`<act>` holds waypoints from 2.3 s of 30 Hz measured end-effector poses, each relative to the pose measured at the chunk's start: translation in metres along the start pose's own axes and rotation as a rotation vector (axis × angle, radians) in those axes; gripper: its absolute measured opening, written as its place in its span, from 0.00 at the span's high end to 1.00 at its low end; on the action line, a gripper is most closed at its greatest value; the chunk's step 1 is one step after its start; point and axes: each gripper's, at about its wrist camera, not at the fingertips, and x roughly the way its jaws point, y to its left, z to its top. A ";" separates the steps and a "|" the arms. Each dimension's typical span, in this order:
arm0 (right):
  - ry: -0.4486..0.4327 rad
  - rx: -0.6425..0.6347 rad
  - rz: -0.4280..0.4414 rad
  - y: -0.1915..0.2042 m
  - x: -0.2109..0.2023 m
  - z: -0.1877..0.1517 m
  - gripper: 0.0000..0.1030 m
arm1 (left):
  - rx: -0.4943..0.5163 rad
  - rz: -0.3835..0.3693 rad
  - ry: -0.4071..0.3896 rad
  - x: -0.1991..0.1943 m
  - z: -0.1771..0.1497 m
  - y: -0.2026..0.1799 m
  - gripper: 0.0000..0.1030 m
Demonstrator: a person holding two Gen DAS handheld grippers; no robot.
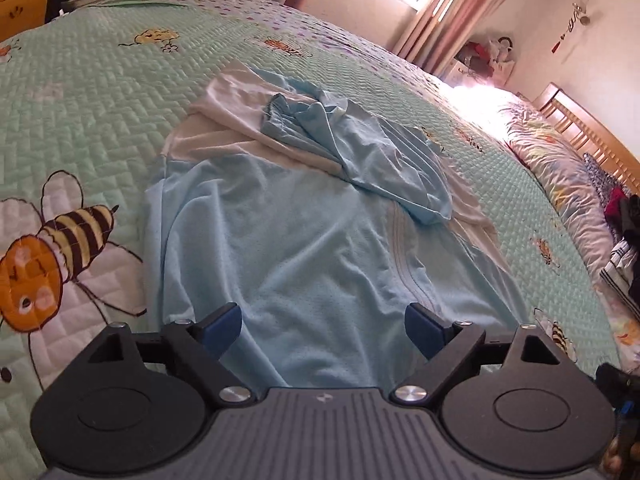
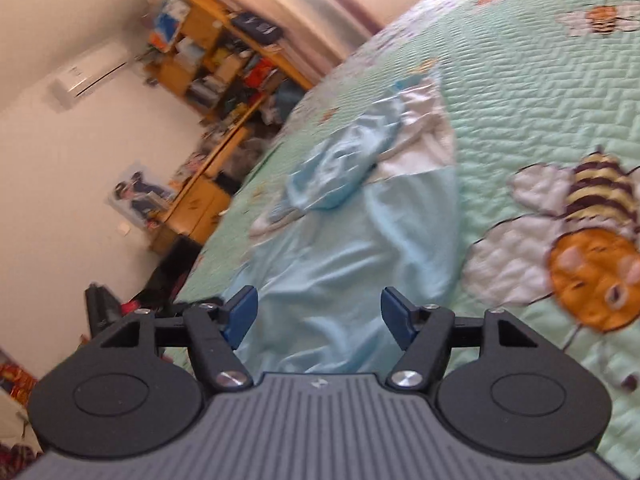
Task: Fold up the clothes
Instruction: 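Pull both grippers back from the folded jacket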
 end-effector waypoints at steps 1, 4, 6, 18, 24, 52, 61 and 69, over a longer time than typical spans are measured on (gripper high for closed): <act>0.028 -0.015 0.020 0.009 0.005 -0.005 0.29 | 0.010 0.010 0.020 0.001 -0.003 -0.001 0.11; 0.130 -0.089 0.055 0.031 0.025 -0.027 0.27 | 0.048 0.036 0.063 0.002 -0.017 -0.004 0.11; 0.156 -0.188 0.016 0.048 0.034 -0.040 0.27 | 0.083 0.027 0.061 -0.005 -0.027 -0.008 0.11; 0.108 -1.103 -0.378 0.120 0.055 -0.118 0.28 | 0.682 0.295 -0.117 -0.034 -0.088 -0.074 0.11; 0.082 -1.093 -0.448 0.118 0.041 -0.117 0.27 | 0.427 0.288 -0.150 -0.063 -0.066 -0.022 0.07; 0.015 -1.014 -0.648 0.093 0.040 -0.127 0.23 | 0.632 0.407 -0.107 -0.045 -0.091 -0.019 0.05; -0.028 -1.022 -0.714 0.092 0.043 -0.123 0.18 | 0.608 0.458 -0.084 -0.041 -0.083 -0.004 0.03; -0.031 -1.034 -0.720 0.092 0.042 -0.125 0.18 | 0.634 0.509 -0.067 -0.044 -0.078 0.000 0.02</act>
